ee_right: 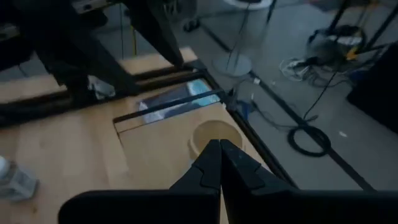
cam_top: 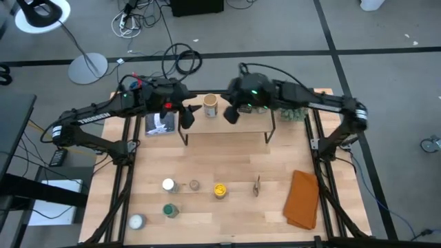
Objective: Shelf spices
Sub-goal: Put the golden seasoning bottle on the shelf aligned with the other red seasoning can
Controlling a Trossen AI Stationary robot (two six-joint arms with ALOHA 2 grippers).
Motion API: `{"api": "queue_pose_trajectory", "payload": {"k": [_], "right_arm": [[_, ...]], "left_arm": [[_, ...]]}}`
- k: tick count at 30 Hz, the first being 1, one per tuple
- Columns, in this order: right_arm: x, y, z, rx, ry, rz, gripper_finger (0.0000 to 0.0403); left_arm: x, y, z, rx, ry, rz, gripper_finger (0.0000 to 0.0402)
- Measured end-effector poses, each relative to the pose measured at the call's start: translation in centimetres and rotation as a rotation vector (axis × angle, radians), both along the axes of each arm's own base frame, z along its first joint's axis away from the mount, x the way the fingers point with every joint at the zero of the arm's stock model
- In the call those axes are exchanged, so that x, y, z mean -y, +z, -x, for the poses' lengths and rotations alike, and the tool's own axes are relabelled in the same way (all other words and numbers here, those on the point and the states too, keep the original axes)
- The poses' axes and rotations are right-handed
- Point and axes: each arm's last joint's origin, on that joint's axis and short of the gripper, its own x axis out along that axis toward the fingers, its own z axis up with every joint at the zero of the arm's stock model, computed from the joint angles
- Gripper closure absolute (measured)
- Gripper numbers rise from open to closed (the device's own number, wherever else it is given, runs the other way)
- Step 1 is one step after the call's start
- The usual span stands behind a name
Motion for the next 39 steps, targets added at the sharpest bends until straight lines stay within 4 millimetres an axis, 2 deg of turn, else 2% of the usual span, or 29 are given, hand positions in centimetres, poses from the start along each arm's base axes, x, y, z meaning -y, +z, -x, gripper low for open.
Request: {"api": "queue_pose_trajectory", "payload": {"k": [3,6,10,13,17,26,34,39], "right_arm": [[2.0,-0.9,-2.0,-0.099,-0.02,0.013,0.0403],[3.8,-1.5,-3.1,-0.137,-0.04,0.036,0.0403],[5.9,-2.6,-3.4,-0.176,-0.067,0.018,0.0403],[6.8,-2.5,-3.3,-0.145,-0.073,0.007,0.0403],[7.5,-3.2,-3.5,-0.145,0.006,-0.063,0.0403],[7.9,-5.9,-4.4,-0.259,0.048,-0.133,0.0403],[7.2,-6.0,-4.6,-0.268,0.072,-0.14,0.0403],[6.1,-6.2,-4.8,-0.289,0.115,-0.161,0.0403]], "left_arm": [[0.1,-0.5,0.0,-0.037,-0.006,0.028,0.0172],[0.0,-1.2,-0.7,-0.071,-0.028,0.048,0.0172],[-0.3,-2.6,-1.9,-0.133,-0.038,0.06,0.0172],[-0.7,-3.3,-2.4,-0.179,-0.045,0.058,0.0172],[-1.2,-3.7,-2.6,-0.191,-0.031,0.064,0.0172],[-1.9,-4.2,-3.0,-0.201,-0.014,0.076,0.0172],[-2.2,-4.7,-3.4,-0.224,-0.012,0.079,0.0172],[-2.8,-4.8,-3.2,-0.231,0.017,0.077,0.0172]]}}
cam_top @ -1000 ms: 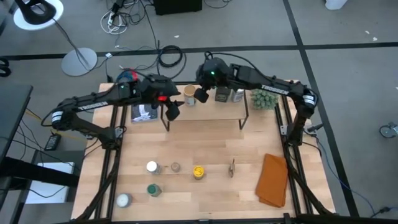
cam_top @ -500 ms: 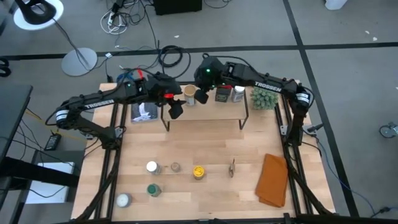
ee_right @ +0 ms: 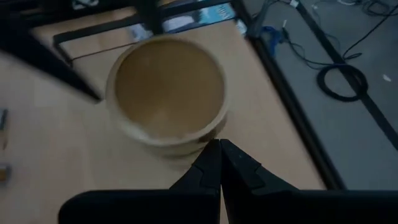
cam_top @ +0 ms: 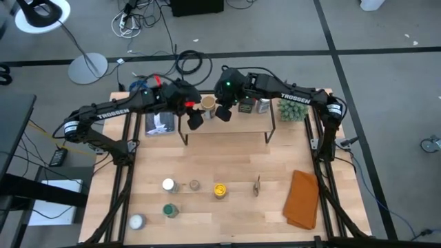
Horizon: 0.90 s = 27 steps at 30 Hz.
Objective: Shelf spices
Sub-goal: Put the golden seasoning bottle on the shelf aligned with the other red seasoning can
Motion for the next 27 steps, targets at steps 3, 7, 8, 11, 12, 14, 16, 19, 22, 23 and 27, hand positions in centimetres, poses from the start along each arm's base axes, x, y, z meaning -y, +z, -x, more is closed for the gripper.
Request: {"api": "queue_pose_trajectory", "payload": {"k": [3,7,8,11,12,14,16,19,22,23,27], "right_arm": [[-0.7,-0.1,-0.1,-0.016,0.018,-0.007,0.0403],[-1.4,-0.2,-0.2,-0.026,0.036,-0.01,0.0403],[-1.5,-0.2,-0.3,-0.026,0.04,-0.009,0.0403],[-2.1,-0.1,-0.5,-0.022,0.06,-0.002,0.0403],[-2.2,-0.1,-0.5,-0.023,0.066,0.001,0.0403],[-2.5,-0.1,-0.6,-0.025,0.079,0.006,0.0403],[-2.7,-0.1,-0.6,-0.027,0.094,0.015,0.0403],[-2.9,-0.1,-0.7,-0.026,0.102,0.019,0.0403],[-2.9,0.0,-0.8,-0.018,0.107,0.026,0.0403],[-2.9,0.0,-0.8,-0.015,0.107,0.027,0.0403],[-2.8,0.2,-1.0,0.014,0.107,0.037,0.0403]], "left_arm": [[-0.4,-0.1,0.2,-0.012,0.014,0.006,0.0172],[-0.8,-0.1,0.4,-0.017,0.031,0.007,0.0172],[-0.8,-0.1,0.5,-0.019,0.034,0.008,0.0172],[-1.1,-0.2,0.6,-0.02,0.043,0.008,0.0172],[-1.1,-0.2,0.6,-0.022,0.044,0.009,0.0172],[-1.2,-0.2,0.7,-0.028,0.05,0.009,0.0172],[-1.2,-0.2,0.7,-0.035,0.053,0.009,0.0172],[-1.3,-0.3,0.8,-0.048,0.074,-0.006,0.0172],[-1.3,-0.3,0.8,-0.054,0.08,-0.026,0.0172],[-1.3,-0.2,0.8,-0.056,0.076,-0.033,0.0172],[-1.4,-0.2,0.8,-0.061,0.082,-0.064,0.0172]]}}
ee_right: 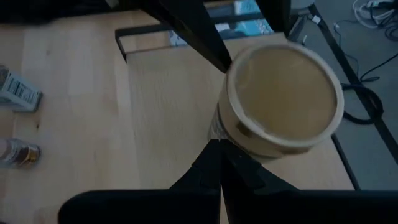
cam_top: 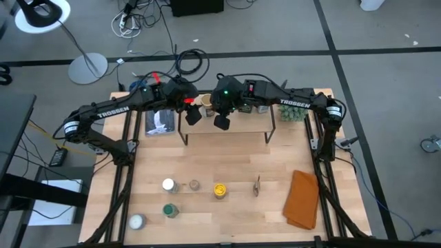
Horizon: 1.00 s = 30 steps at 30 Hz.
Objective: Shelf spices
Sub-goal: Put the golden seasoning bottle on the shelf aligned with the other red seasoning can
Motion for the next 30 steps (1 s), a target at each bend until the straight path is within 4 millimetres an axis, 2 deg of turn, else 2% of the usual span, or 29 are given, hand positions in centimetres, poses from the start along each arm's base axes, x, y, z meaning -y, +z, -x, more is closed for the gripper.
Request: {"api": "queue_pose_trajectory", "payload": {"k": [11,22,30], "right_arm": [[0.3,0.4,-0.3,0.045,-0.045,0.056,0.0403],[0.9,0.7,-0.4,0.072,-0.115,0.114,0.0403],[0.4,1.0,0.0,0.054,-0.103,0.112,0.0403]], "left_arm": [[-0.8,0.8,-0.3,0.066,0.028,-0.089,0.0172],[-1.4,0.8,0.0,0.065,0.052,-0.09,0.0172],[-1.2,0.3,0.3,0.007,0.049,-0.055,0.0172]]}}
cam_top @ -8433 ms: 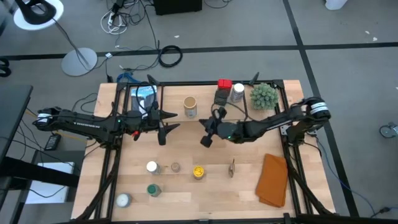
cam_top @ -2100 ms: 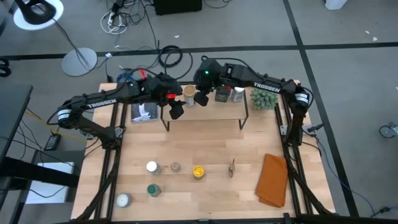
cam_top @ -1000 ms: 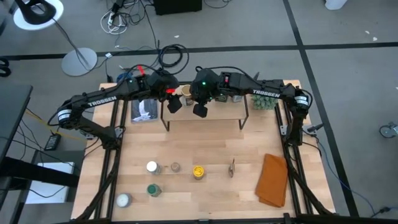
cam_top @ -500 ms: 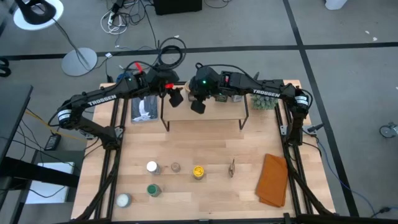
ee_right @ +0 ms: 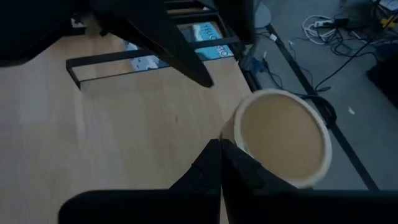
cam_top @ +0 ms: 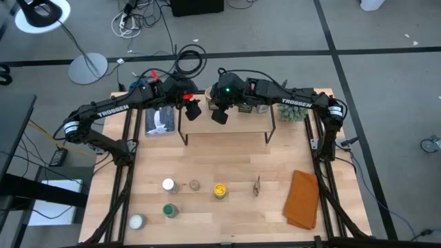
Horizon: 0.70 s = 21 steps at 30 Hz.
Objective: Shelf spices
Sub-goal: Put the golden seasoning bottle on the shelf aligned with the other red seasoning can
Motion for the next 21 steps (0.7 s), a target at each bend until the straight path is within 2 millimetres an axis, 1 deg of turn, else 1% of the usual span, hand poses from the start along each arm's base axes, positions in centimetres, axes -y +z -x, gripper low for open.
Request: {"api": "queue_pose_trajectory", "payload": {"k": [3,6,9,13,17,21], "right_arm": [[-0.5,0.9,0.4,0.013,-0.036,0.054,0.0403],[-0.5,1.1,0.5,0.013,-0.06,0.078,0.0403],[0.2,1.1,0.8,0.012,-0.094,0.086,0.0403],[1.6,1.1,1.2,0.003,-0.19,0.11,0.0403],[2.7,1.1,1.6,0.017,-0.242,0.088,0.0403],[3.5,1.0,2.0,0.018,-0.281,0.064,0.0403]], "left_arm": [[0.0,-0.1,0.1,-0.016,-0.005,0.002,0.0172],[0.1,-0.1,0.1,-0.03,-0.021,-0.012,0.0172],[0.1,-0.1,0.1,-0.033,-0.026,-0.015,0.0172],[0.1,-0.1,0.1,-0.041,-0.05,-0.017,0.0172],[0.1,-0.1,0.1,-0.047,-0.06,-0.022,0.0172],[0.1,-0.1,0.1,-0.054,-0.07,-0.03,0.0172]]}}
